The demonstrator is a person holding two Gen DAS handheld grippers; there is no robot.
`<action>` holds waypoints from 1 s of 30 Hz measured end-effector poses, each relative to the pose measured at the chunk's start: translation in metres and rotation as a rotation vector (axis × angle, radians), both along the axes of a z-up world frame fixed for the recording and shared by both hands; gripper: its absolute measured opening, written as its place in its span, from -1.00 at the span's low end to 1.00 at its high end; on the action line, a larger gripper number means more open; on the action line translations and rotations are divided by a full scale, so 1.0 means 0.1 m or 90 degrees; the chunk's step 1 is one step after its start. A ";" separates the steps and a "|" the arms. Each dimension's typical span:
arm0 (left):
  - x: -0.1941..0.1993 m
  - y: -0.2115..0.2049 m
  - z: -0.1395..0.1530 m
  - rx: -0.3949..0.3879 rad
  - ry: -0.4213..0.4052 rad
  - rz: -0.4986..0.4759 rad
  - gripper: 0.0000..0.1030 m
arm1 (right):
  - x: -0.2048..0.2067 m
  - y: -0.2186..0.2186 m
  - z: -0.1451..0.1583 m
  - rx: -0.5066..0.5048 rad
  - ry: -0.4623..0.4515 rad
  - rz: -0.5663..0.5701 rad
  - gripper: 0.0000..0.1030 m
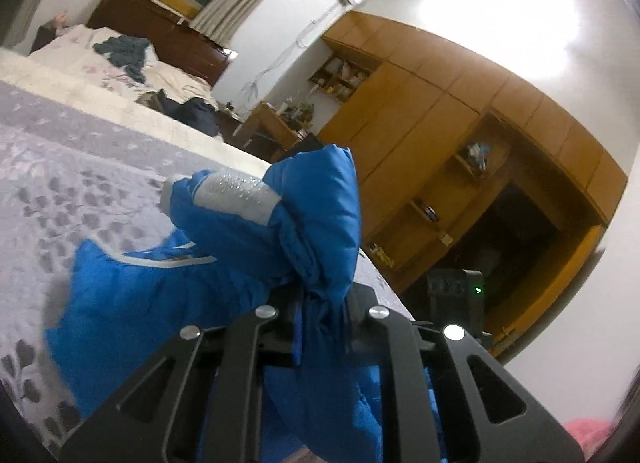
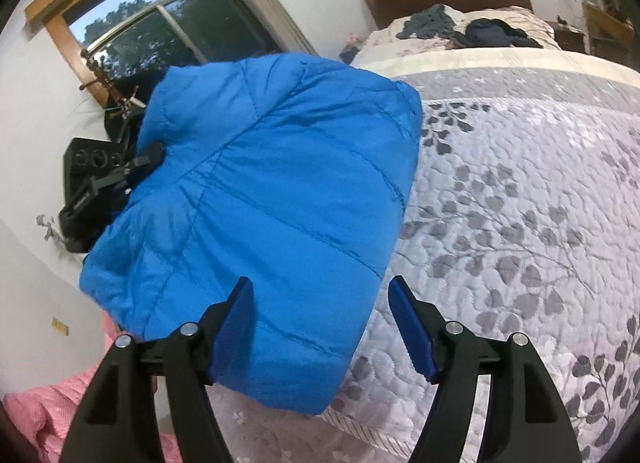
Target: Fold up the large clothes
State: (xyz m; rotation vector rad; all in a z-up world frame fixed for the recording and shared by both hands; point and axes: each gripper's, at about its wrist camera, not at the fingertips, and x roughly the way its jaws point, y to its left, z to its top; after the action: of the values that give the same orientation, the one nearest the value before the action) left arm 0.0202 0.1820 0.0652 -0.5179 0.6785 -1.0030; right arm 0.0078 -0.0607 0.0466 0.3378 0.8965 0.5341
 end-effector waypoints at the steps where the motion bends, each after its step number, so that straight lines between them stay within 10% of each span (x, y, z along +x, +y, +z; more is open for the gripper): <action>1: 0.06 0.10 -0.08 -0.007 0.017 0.005 -0.77 | 0.01 0.05 0.01 -0.002 -0.001 0.008 0.38; 10: 0.40 0.63 -0.89 -0.006 0.136 0.034 -0.75 | 0.15 0.69 -0.11 -0.048 0.030 0.088 0.38; 19: 0.46 0.60 -1.16 0.066 0.120 0.033 -0.44 | 0.28 0.96 -0.33 -0.127 0.057 0.067 0.55; 30: -0.04 0.97 -0.54 0.092 0.065 0.117 -0.03 | 0.23 0.95 -0.34 -0.137 0.059 0.051 0.59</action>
State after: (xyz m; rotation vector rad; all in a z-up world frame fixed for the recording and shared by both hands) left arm 0.0165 0.2787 0.0117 -0.4967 0.7740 -0.7531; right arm 0.0311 0.0338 0.0123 0.1327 1.0505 0.4937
